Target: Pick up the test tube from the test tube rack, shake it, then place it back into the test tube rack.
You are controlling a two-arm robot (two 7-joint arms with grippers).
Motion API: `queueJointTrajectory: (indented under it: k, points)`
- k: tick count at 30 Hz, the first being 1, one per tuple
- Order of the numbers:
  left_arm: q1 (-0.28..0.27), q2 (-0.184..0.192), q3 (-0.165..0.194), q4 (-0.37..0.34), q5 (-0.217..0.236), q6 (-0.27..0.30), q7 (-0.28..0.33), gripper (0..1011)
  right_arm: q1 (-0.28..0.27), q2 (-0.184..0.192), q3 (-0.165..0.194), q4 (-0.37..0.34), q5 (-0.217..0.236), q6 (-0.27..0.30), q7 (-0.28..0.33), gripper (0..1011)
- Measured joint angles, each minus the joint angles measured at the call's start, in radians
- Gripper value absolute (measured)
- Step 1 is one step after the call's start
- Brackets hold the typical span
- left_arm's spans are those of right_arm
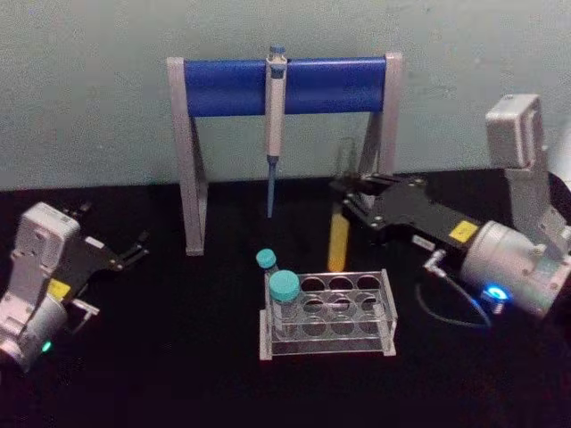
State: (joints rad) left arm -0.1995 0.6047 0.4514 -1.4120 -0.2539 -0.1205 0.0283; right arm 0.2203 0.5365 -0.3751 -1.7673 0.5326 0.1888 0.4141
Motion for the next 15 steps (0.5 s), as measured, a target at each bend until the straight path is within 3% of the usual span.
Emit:
queueJointTrajectory:
  k: [8,15]
  points:
    - [0.0,0.0,0.0,0.0,0.0,0.0,0.0,1001,0.097,-0.067,-0.059,0.085,-0.006,-0.026,0.022,221]
    - [0.0,0.0,0.0,0.0,0.0,0.0,0.0,1001,0.134,-0.09,-0.062,0.12,-0.026,-0.035,-0.006,221]
